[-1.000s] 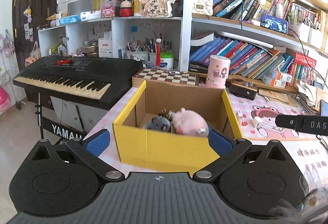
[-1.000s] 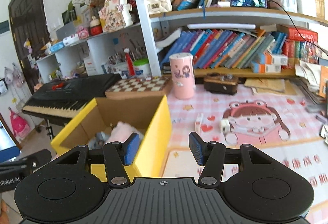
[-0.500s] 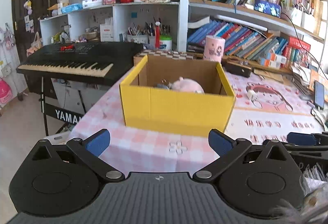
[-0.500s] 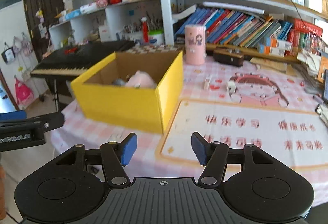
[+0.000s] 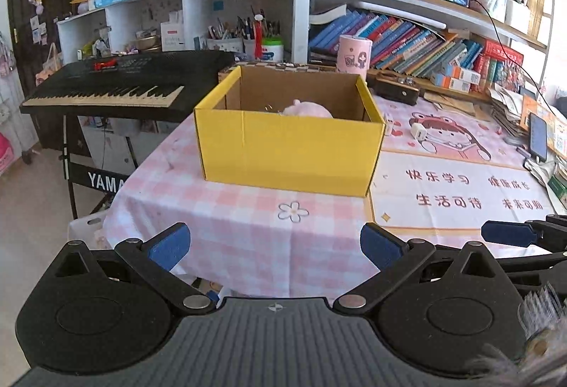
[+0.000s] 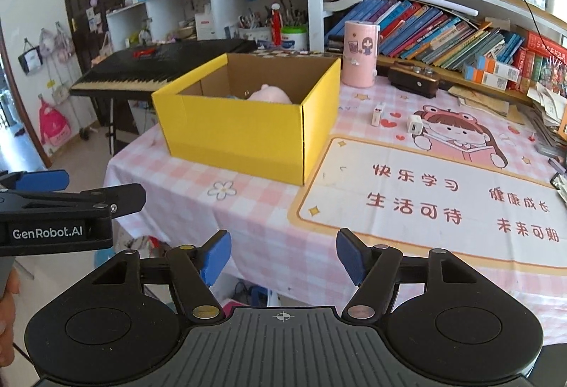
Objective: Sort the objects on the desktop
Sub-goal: 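Withdraw both tools from the box and move toward the white charger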
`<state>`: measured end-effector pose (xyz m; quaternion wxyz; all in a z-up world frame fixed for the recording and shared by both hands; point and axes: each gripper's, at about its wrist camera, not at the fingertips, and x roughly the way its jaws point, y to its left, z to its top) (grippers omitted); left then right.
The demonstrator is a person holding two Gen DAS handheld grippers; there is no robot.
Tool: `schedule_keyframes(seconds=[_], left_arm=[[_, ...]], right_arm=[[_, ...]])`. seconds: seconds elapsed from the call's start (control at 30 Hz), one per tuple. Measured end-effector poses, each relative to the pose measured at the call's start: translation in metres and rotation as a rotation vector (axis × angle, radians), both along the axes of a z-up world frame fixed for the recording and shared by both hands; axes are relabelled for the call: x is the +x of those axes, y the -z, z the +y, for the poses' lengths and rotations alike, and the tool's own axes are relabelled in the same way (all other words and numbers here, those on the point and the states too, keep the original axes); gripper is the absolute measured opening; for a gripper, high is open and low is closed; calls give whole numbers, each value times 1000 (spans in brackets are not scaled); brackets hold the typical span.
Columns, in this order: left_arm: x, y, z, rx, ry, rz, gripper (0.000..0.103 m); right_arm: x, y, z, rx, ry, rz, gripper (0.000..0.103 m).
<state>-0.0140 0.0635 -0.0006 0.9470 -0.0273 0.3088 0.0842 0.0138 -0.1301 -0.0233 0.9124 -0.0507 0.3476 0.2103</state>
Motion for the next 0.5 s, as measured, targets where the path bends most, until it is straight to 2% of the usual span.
schedule_keyframes(seconds=[0.27,0.5], left_arm=[[-3,5,-9,-4,39,23,103],[6,10,-21,-12,97,45,103]], right_arm=[[-7,5,-8,-27,17,25,72],[-11,9,-25,-26,88,44,72]])
